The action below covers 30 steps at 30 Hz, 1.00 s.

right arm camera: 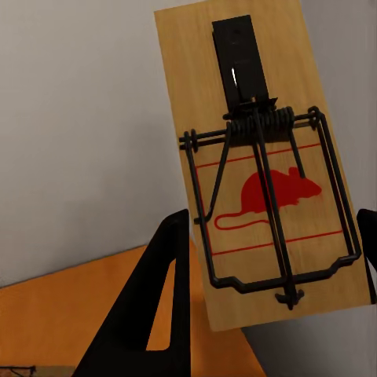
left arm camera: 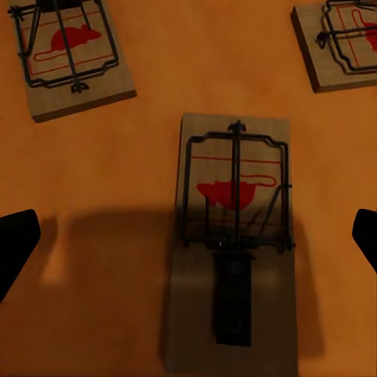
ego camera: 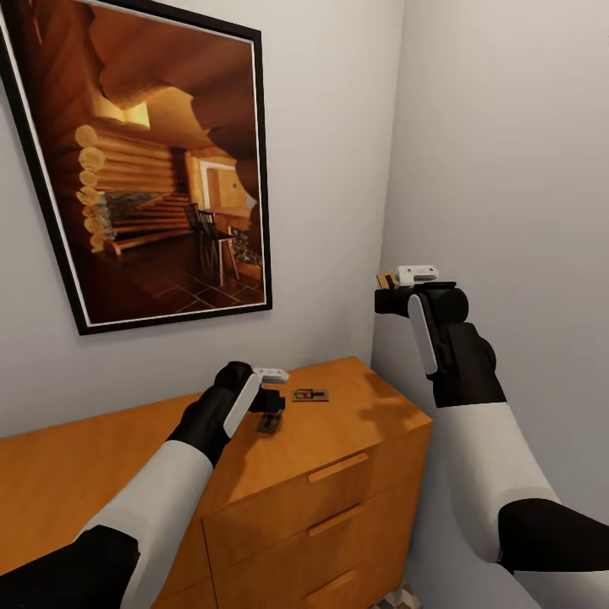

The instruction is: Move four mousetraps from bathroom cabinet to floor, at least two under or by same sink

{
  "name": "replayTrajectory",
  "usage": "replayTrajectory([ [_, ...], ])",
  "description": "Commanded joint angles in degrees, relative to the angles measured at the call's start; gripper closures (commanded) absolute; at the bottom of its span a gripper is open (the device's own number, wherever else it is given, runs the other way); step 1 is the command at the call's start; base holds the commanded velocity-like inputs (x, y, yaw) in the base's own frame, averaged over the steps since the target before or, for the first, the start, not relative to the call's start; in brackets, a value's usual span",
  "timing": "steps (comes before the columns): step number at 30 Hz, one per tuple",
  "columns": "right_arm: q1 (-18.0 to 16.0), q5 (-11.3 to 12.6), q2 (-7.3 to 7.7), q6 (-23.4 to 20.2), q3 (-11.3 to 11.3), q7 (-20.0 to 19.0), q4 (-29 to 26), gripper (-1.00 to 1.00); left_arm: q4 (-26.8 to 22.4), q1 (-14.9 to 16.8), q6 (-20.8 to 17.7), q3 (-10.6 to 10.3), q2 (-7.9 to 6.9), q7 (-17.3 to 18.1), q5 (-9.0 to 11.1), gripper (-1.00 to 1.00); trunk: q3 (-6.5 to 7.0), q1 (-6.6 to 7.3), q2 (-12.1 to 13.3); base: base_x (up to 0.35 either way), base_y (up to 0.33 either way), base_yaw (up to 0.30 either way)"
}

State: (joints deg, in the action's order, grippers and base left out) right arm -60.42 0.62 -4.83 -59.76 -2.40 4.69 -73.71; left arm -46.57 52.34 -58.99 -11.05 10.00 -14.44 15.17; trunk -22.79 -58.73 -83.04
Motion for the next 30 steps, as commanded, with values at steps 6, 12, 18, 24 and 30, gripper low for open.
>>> replayTrajectory([
  [6,-0.05,0.18,0.0,-0.24,-0.06,0.34,-0.03,1.0,-0.04,0.04,-0.16,-0.09,0.0,-0.66,2.35,-1.0,-0.07,0.0,-0.04,0.0,0.0,0.0],
  [12,-0.05,0.19,0.0,-0.24,-0.06,0.39,-0.03,1.0,-0.09,0.04,-0.16,-0.11,0.0,-1.03,4.02,-1.0,-0.07,0.0,-0.04,0.0,0.0,0.0],
  [18,-0.05,0.25,0.0,-0.24,-0.07,0.37,-0.03,1.0,-0.1,0.04,-0.18,-0.17,0.0,-2.47,4.61,-1.0,-0.07,0.0,-0.04,-0.07,-0.062,0.0],
  [24,-0.05,0.15,0.0,-0.24,-0.07,0.4,-0.03,1.0,-0.21,0.04,-0.22,-0.63,0.0,-4.07,4.95,-1.0,-0.07,0.0,-0.04,-0.079,-0.069,0.0],
  [30,-0.05,0.15,0.0,-0.24,-0.06,0.41,-0.03,1.0,-0.2,0.04,-0.17,-0.84,0.0,-4.24,5.09,-1.0,-0.07,0.0,-0.04,-0.009,-0.008,0.0],
])
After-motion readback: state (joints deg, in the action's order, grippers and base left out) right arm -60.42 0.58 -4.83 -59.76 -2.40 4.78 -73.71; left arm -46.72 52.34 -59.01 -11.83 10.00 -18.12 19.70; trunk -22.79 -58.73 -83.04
